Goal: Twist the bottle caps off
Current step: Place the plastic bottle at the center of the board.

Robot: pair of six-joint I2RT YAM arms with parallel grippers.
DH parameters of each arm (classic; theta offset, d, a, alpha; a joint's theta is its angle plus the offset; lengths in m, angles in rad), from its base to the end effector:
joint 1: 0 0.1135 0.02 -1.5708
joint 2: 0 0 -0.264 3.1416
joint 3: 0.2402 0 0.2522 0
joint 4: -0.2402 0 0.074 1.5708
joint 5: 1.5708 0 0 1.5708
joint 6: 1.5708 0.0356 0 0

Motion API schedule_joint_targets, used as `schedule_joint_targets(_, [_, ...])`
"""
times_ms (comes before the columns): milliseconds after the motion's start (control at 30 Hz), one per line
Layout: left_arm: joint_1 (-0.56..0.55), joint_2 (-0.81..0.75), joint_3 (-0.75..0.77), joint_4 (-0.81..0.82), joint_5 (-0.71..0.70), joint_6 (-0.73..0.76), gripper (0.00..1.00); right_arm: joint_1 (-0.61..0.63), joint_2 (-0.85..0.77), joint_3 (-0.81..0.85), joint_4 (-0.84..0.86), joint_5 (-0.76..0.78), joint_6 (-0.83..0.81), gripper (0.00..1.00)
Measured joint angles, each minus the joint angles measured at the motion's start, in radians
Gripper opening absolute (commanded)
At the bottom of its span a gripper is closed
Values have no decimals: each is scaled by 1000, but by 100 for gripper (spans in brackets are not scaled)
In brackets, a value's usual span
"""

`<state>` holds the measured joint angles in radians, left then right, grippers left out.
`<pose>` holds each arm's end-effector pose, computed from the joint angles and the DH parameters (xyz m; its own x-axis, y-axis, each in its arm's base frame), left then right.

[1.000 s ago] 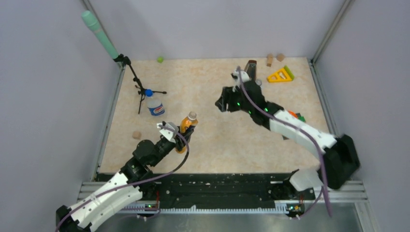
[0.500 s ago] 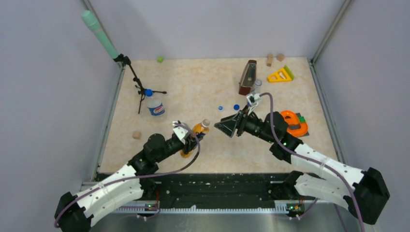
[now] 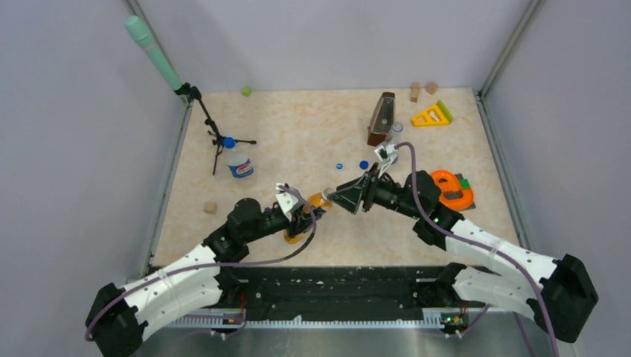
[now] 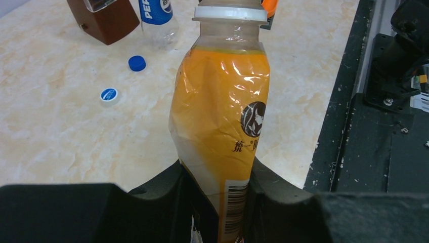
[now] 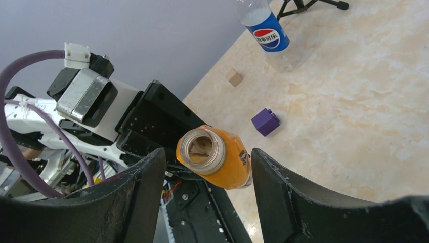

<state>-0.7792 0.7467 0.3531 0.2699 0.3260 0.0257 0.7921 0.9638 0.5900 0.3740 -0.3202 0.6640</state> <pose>0.1217 -0.1363 0.2410 -0.0648 0.0983 -0.9930 0.8938 0.4483 -0.0140 0.1516 0.1696 0.2968 -0.5525 0.2729 -0.7876 -0.7063 0.3485 0.6162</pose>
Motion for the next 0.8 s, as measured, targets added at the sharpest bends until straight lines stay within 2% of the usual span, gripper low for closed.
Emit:
schedule_joint_targets(133, [0,27,11,0,19,-1,0,0,29,2,0,-28,-1,57])
schedule_joint_targets(267, [0,32,15,1,29,-1,0,0,61,18,-12,-49,-10,45])
schedule_joint_targets(433, [1,46,23,6,43,-1,0,2,62,22,-3,-57,-13,48])
schedule_joint_targets(500, [2,53,27,8,56,0,0,3,62,22,0,-57,-13,41])
schedule_joint_targets(567, [2,57,32,7,61,-1,0,3,62,22,6,-60,-13,38])
schedule_joint_targets(700, [4,61,35,6,63,-2,4,4,62,22,14,-63,-18,18])
schedule_joint_targets(733, [5,61,35,6,63,-2,9,4,62,22,14,-62,-22,10])
schedule_joint_targets(800, [5,61,36,5,63,-5,23,4,62,22,15,-57,-30,2])
